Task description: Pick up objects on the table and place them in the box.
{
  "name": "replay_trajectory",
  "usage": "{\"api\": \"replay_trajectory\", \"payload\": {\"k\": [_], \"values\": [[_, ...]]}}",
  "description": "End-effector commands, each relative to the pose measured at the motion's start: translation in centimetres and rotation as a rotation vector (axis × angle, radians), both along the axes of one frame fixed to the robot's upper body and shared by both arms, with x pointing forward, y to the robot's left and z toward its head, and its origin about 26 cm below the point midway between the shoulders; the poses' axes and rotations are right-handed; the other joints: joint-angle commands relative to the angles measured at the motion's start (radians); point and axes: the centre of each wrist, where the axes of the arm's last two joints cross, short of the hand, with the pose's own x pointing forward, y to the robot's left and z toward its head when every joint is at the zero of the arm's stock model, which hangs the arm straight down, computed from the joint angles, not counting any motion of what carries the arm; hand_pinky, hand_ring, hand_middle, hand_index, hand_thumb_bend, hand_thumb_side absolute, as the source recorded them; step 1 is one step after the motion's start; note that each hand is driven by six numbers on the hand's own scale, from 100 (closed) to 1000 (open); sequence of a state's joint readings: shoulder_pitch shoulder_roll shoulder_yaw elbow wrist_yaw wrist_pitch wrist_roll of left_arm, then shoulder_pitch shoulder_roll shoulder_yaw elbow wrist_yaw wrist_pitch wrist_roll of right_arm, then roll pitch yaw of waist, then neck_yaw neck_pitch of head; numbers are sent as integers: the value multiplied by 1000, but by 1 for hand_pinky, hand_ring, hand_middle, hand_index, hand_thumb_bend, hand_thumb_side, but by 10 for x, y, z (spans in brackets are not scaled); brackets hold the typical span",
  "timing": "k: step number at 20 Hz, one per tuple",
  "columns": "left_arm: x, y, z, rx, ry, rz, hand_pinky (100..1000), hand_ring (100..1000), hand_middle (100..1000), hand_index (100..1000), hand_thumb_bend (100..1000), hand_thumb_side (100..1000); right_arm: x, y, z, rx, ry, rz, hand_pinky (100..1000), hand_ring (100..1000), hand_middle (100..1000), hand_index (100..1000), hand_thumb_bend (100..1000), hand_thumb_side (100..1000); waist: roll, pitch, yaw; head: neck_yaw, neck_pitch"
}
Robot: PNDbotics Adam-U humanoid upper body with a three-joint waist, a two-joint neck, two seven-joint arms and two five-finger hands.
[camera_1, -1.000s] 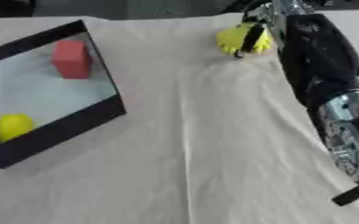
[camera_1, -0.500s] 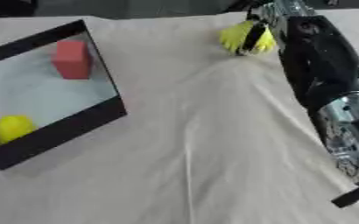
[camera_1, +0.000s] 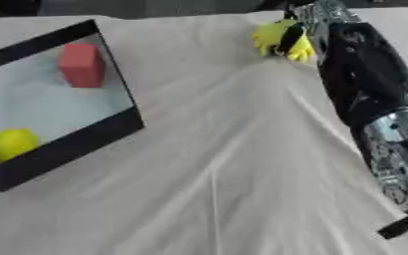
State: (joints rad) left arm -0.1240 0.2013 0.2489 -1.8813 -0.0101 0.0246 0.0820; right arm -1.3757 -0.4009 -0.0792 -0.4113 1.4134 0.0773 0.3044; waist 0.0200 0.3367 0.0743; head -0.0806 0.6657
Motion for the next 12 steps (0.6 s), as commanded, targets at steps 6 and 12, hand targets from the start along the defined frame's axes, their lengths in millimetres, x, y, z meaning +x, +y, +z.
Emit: {"api": "replay_trajectory", "payload": {"k": [6, 12], "values": [[-2, 2, 9, 28, -23, 0, 888, 746, 774, 787, 140, 890, -3, -6, 19, 25, -128, 20, 809, 647, 411, 570, 409, 138, -7, -43, -3, 10, 17], [-2, 4, 9, 33, -16, 4, 888, 747, 774, 787, 142, 887, -6, -6, 32, 91, -174, 48, 807, 637, 415, 582, 406, 107, -18, -63, -6, 18, 40]]}}
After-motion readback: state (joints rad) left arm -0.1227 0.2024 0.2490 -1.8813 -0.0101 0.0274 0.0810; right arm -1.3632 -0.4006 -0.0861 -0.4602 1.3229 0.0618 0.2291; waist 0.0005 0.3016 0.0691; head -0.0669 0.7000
